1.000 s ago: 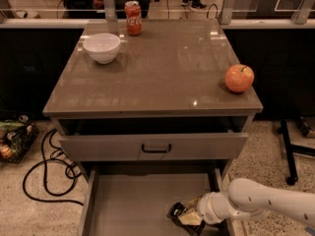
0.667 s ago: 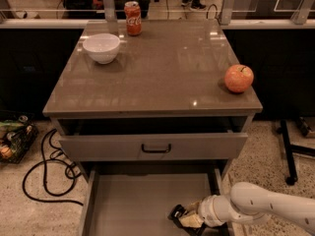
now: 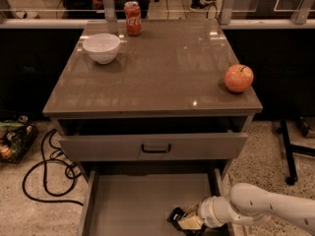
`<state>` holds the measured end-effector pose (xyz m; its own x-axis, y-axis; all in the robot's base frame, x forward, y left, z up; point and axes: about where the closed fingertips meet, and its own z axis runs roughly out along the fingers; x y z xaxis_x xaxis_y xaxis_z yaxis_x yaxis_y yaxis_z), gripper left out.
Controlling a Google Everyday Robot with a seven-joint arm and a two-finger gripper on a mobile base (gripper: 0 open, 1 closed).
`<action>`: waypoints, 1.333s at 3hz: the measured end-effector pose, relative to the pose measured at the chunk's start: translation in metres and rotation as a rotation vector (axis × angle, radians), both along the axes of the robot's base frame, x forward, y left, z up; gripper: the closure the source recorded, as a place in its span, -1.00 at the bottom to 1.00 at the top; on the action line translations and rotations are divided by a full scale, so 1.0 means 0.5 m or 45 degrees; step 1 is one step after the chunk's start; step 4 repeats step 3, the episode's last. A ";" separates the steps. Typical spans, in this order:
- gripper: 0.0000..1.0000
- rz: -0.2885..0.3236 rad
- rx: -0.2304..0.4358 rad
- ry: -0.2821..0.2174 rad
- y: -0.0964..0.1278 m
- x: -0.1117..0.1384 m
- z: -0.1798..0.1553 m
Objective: Place rxbar chocolate into middle drawer
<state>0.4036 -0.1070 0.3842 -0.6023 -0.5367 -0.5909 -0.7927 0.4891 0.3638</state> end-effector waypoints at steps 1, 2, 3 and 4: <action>-0.84 0.003 0.002 0.002 0.003 -0.001 -0.001; -1.00 0.005 0.003 0.004 0.005 -0.002 -0.002; -1.00 0.005 0.003 0.004 0.005 -0.002 -0.002; -1.00 0.005 0.003 0.004 0.005 -0.002 -0.002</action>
Offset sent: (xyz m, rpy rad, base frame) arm -0.0006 0.0012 -0.0005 0.0013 0.0015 0.0021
